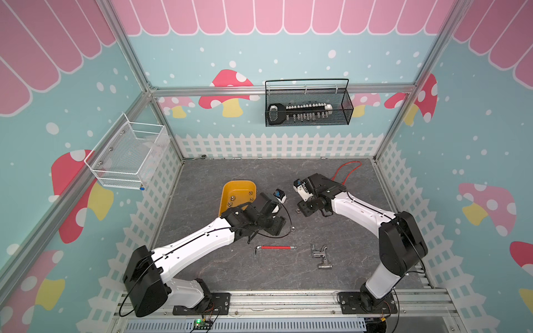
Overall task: Put the nuts on the desktop into the storage box
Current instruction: Pick up the nut from the center of the board.
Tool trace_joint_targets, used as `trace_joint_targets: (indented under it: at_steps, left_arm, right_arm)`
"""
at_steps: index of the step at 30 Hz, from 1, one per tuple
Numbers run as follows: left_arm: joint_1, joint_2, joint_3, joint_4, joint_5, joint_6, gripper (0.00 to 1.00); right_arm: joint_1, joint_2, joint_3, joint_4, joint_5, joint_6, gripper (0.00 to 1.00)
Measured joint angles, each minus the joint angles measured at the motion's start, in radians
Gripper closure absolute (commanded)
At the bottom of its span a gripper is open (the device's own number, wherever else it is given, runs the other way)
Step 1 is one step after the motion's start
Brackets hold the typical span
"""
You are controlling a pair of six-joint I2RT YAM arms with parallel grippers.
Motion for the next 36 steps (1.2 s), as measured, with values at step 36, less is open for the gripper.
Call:
trace_joint_targets:
  at_steps: [36]
  left_arm:
    - [0.124,0.625,0.319,-0.088,0.026,0.134,0.41]
  right_arm:
    - [-0.008,-0.361,-0.301,0.084,-0.164,0.026,0.43]
